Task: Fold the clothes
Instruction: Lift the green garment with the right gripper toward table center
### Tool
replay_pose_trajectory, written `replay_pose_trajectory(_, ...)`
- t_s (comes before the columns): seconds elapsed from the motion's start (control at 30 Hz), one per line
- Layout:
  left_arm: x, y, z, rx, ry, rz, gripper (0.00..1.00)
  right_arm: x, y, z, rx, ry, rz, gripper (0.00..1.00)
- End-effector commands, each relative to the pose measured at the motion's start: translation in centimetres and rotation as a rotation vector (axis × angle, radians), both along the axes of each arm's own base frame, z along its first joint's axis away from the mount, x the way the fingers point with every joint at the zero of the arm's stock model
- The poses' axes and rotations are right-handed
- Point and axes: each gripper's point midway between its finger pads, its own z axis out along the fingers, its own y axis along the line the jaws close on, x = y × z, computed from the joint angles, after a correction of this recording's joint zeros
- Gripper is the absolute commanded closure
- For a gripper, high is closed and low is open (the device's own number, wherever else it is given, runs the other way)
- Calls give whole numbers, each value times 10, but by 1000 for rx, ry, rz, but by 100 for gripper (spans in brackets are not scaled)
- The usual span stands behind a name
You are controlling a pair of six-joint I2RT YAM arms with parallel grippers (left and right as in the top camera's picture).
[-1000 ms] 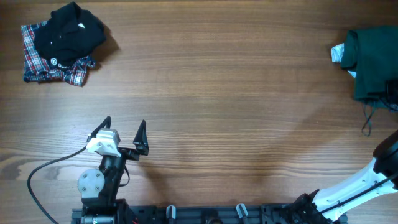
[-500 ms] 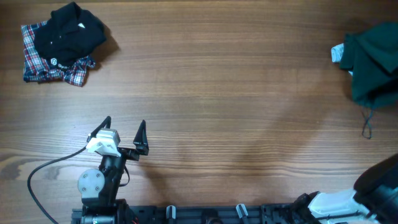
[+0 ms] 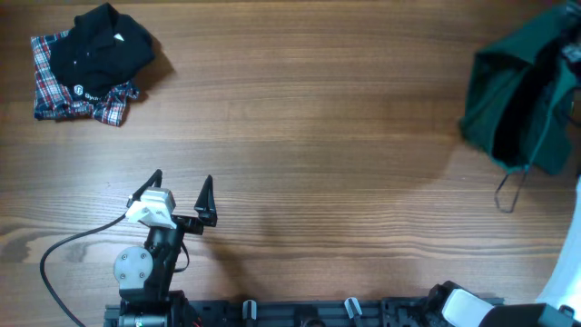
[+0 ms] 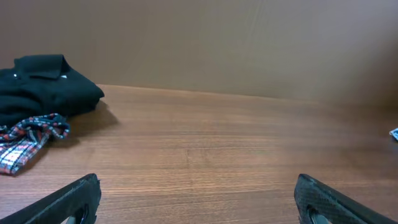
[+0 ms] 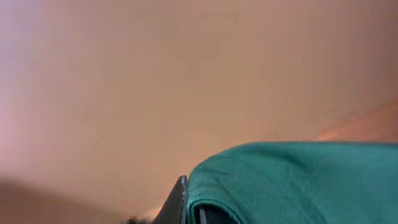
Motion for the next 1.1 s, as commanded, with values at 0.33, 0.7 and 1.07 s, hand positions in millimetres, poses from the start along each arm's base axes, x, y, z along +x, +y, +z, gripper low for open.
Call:
replay_pose_trajectory(0.33, 0, 1, -2, 9, 0, 6, 0, -24, 203, 62, 158, -151, 567, 96)
replay_pose_trajectory(0.7, 0, 1, -2, 9, 0, 6, 0, -27, 280, 47, 196, -117, 721, 96)
replay_pose_trajectory(1.07, 0, 1, -2, 9, 0, 6, 0, -9, 340, 11, 237, -70, 813, 96)
